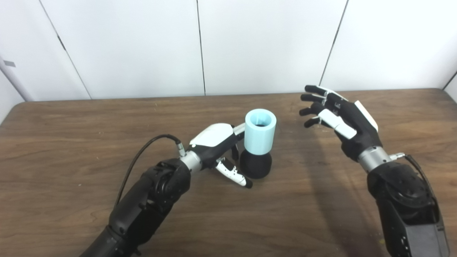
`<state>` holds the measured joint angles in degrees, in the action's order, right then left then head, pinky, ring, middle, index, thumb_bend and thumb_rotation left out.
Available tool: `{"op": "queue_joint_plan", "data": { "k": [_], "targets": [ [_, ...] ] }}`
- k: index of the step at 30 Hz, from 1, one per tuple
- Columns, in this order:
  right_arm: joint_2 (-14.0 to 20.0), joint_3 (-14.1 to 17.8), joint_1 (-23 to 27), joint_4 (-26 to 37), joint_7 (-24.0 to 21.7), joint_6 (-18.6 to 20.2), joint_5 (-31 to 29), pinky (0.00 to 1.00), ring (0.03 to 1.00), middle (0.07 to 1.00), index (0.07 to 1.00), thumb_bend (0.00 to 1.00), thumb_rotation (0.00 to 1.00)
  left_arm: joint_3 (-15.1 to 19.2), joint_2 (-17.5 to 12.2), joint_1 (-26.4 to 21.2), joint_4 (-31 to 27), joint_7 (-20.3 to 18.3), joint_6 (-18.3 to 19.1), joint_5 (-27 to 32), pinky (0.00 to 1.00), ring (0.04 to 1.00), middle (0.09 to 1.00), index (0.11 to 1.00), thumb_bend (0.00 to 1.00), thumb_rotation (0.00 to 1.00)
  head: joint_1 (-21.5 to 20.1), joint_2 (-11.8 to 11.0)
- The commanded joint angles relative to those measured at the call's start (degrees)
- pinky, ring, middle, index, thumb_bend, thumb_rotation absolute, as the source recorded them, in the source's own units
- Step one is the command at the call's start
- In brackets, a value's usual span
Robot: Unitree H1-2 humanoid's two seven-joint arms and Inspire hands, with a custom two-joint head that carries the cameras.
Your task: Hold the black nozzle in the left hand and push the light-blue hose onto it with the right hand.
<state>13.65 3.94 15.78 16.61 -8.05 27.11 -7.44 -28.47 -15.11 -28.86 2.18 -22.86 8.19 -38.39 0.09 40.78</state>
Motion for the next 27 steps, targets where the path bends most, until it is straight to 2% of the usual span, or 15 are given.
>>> {"op": "queue_joint_plan", "data": {
  "k": [1,6,9,10,12,13,14,16,22,24,27],
  "targets": [
    [1.3,0.4,1.6,1.1,0.1,-0.2,-1.0,0.51,0.659,0.789,0.803,0.59,0.56,1.4,-2.4,0.3,-0.2,-0.8,2.1,-1.2,1.0,1.0,1.0,1.0,1.0,0.34,0.0,0.0],
    [1.4,0.2,1.7,1.2,0.3,-0.2,-1.7,0.51,0.657,0.79,0.804,0.59,0.56,4.0,-3.3,1.3,-1.9,-1.1,2.6,0.2,1.0,1.0,1.0,1.0,1.0,0.33,0.3,0.0],
    [1.5,0.2,1.5,1.0,0.4,-0.3,-1.9,0.52,0.659,0.792,0.806,0.59,0.56,7.9,-2.5,3.3,-3.5,1.7,1.8,2.6,1.0,1.0,1.0,1.0,0.99,0.27,0.7,-0.2],
    [1.5,0.3,1.3,1.0,0.4,-0.3,-1.9,0.52,0.661,0.791,0.806,0.59,0.56,10.2,-1.3,4.5,-3.8,4.5,0.7,4.2,1.0,0.987,0.982,0.974,0.93,0.25,0.6,-0.3],
    [1.5,0.3,1.0,0.9,0.4,-0.3,-2.0,0.53,0.666,0.792,0.807,0.58,0.54,12.9,0.2,5.9,-3.9,7.5,-0.7,5.8,0.9,0.922,0.918,0.889,0.79,0.18,0.6,-0.3],
    [1.4,0.6,0.7,0.9,0.4,-0.3,-2.2,0.53,0.667,0.793,0.807,0.58,0.54,15.7,2.2,7.2,-4.5,9.9,-1.4,8.5,0.88,0.914,0.91,0.878,0.77,0.17,1.2,-0.4],
    [1.4,0.7,0.4,0.9,0.5,-0.3,-2.3,0.53,0.67,0.793,0.808,0.56,0.5,17.5,3.5,8.1,-4.9,11.4,-1.8,10.3,0.81,0.862,0.864,0.835,0.71,0.11,1.3,-0.4],
    [1.0,1.2,-0.1,0.9,0.8,-0.3,-2.5,0.54,0.675,0.792,0.807,0.55,0.45,21.5,6.8,9.9,-5.9,14.3,-2.0,15.3,0.75,0.809,0.817,0.795,0.65,0.05,1.5,-0.6],
    [-0.3,1.9,-1.2,1.3,1.4,-0.5,-2.7,0.54,0.678,0.782,0.802,0.55,0.38,27.0,11.8,12.3,-8.6,16.9,-1.1,24.5,0.64,0.718,0.731,0.759,0.59,0.0,1.0,-1.2],
    [-0.1,1.6,-1.8,2.0,1.2,-0.7,-2.3,0.54,0.675,0.777,0.788,0.56,0.36,28.5,13.2,13.3,-8.9,17.5,-2.7,28.2,0.58,0.681,0.711,0.745,0.58,0.01,1.1,-1.1],
    [-0.6,1.6,-3.2,2.3,1.3,-2.1,-1.8,0.52,0.647,0.761,0.778,0.62,0.33,29.0,13.6,14.0,-8.2,18.4,-6.2,29.7,0.54,0.66,0.701,0.734,0.59,0.04,1.6,-1.1]
  ]
}}
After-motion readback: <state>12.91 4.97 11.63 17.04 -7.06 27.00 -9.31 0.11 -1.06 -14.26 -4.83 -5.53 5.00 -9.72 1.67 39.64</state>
